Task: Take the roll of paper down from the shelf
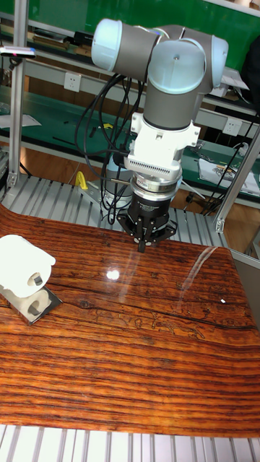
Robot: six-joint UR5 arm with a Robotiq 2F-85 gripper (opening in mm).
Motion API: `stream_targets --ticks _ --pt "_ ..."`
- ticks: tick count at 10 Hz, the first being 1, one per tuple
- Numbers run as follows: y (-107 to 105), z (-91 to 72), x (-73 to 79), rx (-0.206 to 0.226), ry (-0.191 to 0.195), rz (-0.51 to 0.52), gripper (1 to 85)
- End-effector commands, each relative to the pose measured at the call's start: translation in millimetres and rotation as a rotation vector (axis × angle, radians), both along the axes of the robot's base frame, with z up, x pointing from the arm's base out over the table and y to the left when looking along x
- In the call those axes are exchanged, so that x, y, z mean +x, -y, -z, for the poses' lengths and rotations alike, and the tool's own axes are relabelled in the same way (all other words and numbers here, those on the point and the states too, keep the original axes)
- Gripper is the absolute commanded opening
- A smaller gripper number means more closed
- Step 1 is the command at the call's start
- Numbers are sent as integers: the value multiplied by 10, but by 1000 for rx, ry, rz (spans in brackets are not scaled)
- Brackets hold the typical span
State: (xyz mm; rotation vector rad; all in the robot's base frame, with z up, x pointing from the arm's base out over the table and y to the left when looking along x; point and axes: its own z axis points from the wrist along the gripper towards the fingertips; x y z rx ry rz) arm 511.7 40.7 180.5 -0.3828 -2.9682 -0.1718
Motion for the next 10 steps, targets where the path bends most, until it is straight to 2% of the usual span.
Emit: stream_targets --ticks 1,10 --pt "-15 -6 5 11 5 1 10" --pt "-58 1 24 25 8 14 10"
